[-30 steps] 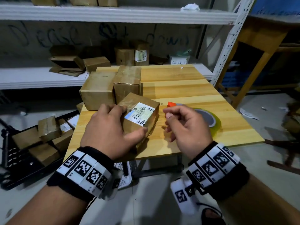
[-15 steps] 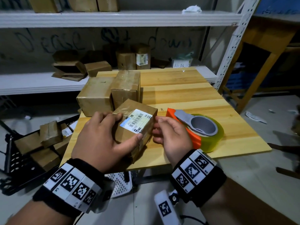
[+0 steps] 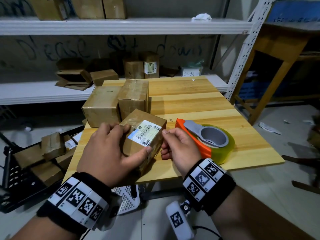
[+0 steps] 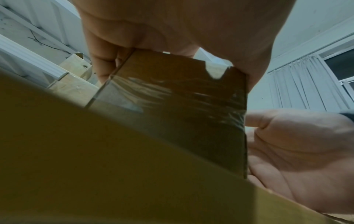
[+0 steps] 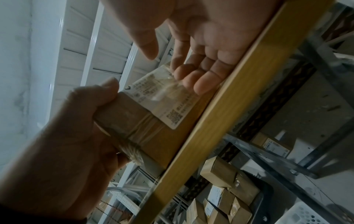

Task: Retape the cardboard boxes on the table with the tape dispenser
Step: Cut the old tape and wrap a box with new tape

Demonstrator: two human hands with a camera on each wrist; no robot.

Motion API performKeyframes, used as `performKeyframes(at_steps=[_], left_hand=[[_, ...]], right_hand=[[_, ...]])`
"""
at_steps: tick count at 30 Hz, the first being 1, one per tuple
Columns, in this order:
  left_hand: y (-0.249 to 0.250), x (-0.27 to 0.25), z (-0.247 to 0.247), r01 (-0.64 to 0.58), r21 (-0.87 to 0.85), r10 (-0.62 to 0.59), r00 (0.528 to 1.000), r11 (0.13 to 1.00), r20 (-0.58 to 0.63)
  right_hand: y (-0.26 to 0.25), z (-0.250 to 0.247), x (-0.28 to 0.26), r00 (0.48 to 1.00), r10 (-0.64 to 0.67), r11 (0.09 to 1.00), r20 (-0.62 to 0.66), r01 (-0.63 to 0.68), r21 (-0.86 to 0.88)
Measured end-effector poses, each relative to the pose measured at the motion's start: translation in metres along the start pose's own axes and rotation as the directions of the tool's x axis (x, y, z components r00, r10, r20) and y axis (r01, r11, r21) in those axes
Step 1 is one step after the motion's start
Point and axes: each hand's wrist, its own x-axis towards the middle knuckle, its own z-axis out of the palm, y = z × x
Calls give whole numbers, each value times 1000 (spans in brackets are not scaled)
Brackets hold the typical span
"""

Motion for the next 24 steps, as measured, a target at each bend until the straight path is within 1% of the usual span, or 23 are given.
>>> performKeyframes(at_steps=[3,7,12,17,22,24], left_hand=[[0,-1,0,-2,-2,2,1000,1000,5],[-2,0,1,-3,-11,3,1000,1000,-3],[-1,1,-1,12,-11,-12,1000,1000,12],[0,2,-2,33,-17,-33,999,999,26],[-1,2,-2,34,-22,-33,999,999,40],[-1,2,-2,32,-20,-31,999,999,40]], right_hand=[[-2,-3,1,999,9,1000,34,-9,-17],[-7,-8,6,995,33,996,97,-25,-81],[-8,-11,6,988,2,986,153,24,-166],[-4,-10,6,992,-20,981,126,43,-188],[-6,-13,-1,990,-77,963,120,105,-250],[-6,-13,-1,990,-81,966,119,107,-237]])
